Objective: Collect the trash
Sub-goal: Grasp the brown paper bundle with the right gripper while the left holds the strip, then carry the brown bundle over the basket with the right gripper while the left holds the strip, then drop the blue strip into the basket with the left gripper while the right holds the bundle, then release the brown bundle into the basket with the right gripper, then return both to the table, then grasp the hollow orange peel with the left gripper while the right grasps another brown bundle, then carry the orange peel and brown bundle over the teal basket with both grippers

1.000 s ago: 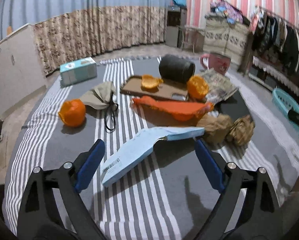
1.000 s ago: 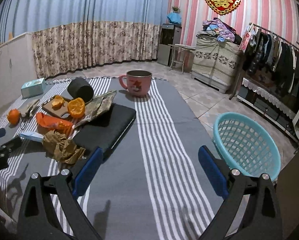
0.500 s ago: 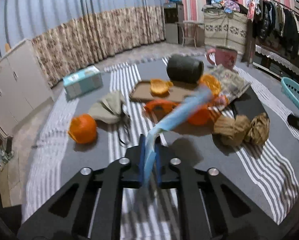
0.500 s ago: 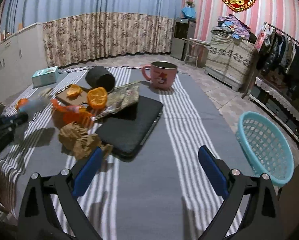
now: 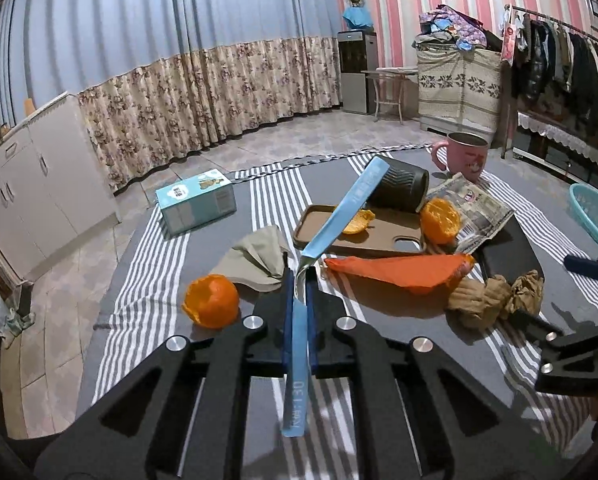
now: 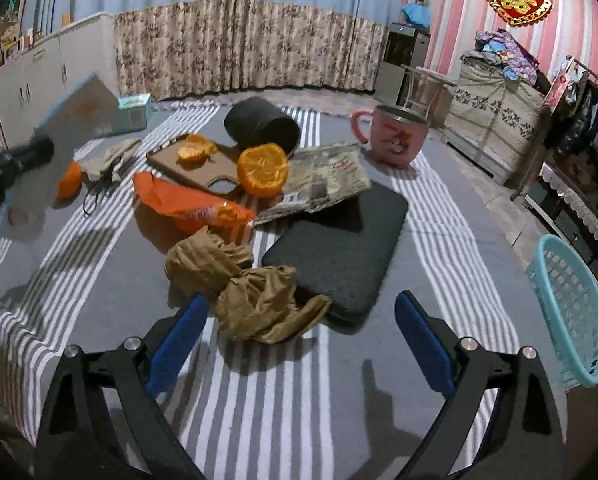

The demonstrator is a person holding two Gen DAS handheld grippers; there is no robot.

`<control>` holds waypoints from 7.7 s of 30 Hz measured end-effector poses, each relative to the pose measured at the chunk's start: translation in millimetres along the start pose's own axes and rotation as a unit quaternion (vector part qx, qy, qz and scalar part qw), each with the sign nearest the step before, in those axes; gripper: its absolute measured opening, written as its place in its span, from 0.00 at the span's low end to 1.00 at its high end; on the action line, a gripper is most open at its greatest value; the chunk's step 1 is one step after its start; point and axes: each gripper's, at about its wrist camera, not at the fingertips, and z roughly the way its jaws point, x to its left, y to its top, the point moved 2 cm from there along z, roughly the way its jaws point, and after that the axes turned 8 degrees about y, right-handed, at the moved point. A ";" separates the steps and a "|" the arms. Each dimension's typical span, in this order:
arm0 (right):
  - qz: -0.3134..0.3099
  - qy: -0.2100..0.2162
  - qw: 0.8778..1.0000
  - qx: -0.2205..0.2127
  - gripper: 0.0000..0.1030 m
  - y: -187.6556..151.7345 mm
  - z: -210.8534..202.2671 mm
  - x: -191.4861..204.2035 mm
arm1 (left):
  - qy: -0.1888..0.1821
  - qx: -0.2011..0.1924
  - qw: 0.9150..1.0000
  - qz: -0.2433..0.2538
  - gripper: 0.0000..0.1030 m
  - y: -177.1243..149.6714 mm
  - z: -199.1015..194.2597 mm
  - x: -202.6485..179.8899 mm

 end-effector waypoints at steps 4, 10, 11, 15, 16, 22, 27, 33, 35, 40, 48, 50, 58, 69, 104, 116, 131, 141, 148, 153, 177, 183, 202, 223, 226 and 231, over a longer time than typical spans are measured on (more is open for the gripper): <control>0.000 0.018 1.000 0.015 0.61 -2.9 11.8 2.3 | 0.007 -0.002 1.000 0.001 0.04 1.2 1.7 5.8; -0.017 0.041 0.999 0.002 0.45 -4.2 1.8 3.0 | 0.011 0.002 1.000 -0.003 0.04 0.4 1.7 4.7; -0.010 0.048 0.999 -0.002 0.45 -3.8 -3.7 -1.7 | 0.012 0.000 1.000 -0.003 0.04 0.8 0.0 2.6; 0.001 0.053 0.998 -0.020 0.45 0.1 -27.1 -25.9 | 0.005 -0.006 1.000 -0.002 0.04 7.7 -5.7 -9.9; 0.001 0.049 0.998 -0.025 0.45 1.8 -32.8 -33.2 | 0.001 -0.010 1.000 0.001 0.04 11.0 -8.6 -15.9; 0.001 -0.002 0.998 -0.060 0.45 15.1 -73.4 -106.5 | -0.017 -0.029 0.999 0.017 0.04 30.0 -20.7 -53.6; 0.031 -0.039 0.995 -0.084 0.45 20.8 -98.1 -178.1 | -0.041 -0.045 0.998 0.018 0.04 51.9 -32.3 -95.1; 0.087 -0.071 0.987 -0.111 0.45 9.1 -115.9 -255.1 | -0.069 -0.067 0.995 0.035 0.04 75.3 -46.1 -153.5; 0.117 -0.078 0.983 -0.114 0.45 -0.3 -116.6 -277.2 | -0.077 -0.073 0.993 0.043 0.04 81.9 -49.6 -173.7; 0.136 -0.107 0.979 -0.105 0.45 -6.5 -112.2 -315.2 | -0.099 -0.080 0.990 0.054 0.04 90.9 -54.5 -225.0; 0.164 -0.124 0.972 -0.111 0.45 -13.7 -118.3 -352.1 | -0.151 -0.073 0.984 0.068 0.04 93.0 -54.3 -306.6; 0.176 -0.129 0.970 -0.108 0.45 -18.5 -117.6 -360.4 | -0.162 -0.073 0.981 0.074 0.04 92.0 -55.7 -324.5; 0.199 -0.138 0.964 -0.109 0.45 -27.6 -121.3 -381.8 | -0.192 -0.071 0.975 0.085 0.04 93.0 -58.3 -375.4; 0.212 -0.143 0.961 -0.102 0.45 -38.6 -121.5 -398.9 | -0.220 -0.065 0.968 0.104 0.04 95.0 -56.8 -419.7; 0.229 -0.124 0.961 -0.098 0.63 -40.0 -87.4 -396.7 | -0.182 -0.070 0.979 0.054 0.92 108.2 -29.3 -379.2; 0.207 -0.156 0.960 -0.108 0.84 -32.3 -91.2 -381.0 | -0.143 -0.067 0.987 0.018 0.95 106.1 -24.4 -299.5; 0.120 -0.123 0.978 -0.119 0.93 -0.6 -90.7 -234.7 | -0.039 -0.049 0.998 -0.017 0.95 64.9 -1.0 -119.1; 0.058 -0.079 0.991 -0.087 0.93 7.5 -47.5 -108.0 | 0.024 -0.005 0.999 -0.040 0.95 27.2 38.2 -5.2; 0.068 -0.051 0.994 -0.063 0.93 8.3 -31.9 -62.7 | 0.027 0.026 0.998 -0.060 0.95 3.8 64.8 40.1; 0.061 -0.041 0.996 -0.055 0.93 11.5 -24.7 -34.7 | 0.012 0.052 0.997 -0.061 0.93 -1.0 83.5 60.1; 0.032 -0.011 0.999 -0.018 0.93 17.9 -4.0 19.0 | 0.002 0.054 0.997 -0.047 0.34 0.8 72.7 68.7; 0.028 0.001 0.999 -0.021 0.93 16.7 -6.5 27.3 | -0.004 0.035 0.998 -0.048 0.34 10.3 61.0 69.0; 0.013 0.090 0.996 -0.013 0.49 28.8 -7.1 12.6 | -0.020 0.013 0.999 -0.035 0.34 34.6 39.7 16.2; 0.163 -0.090 0.978 -0.093 0.50 -7.5 -97.2 -330.9 | -0.139 -0.043 0.989 0.020 0.34 92.7 -3.7 -226.9; 0.174 -0.095 0.976 -0.093 0.50 -13.1 -94.8 -353.8 | -0.159 -0.047 0.986 0.034 0.34 95.9 -11.3 -266.4; 0.205 -0.099 0.969 -0.093 0.50 -24.6 -92.6 -384.3 | -0.197 -0.057 0.977 0.056 0.35 97.2 -26.7 -336.4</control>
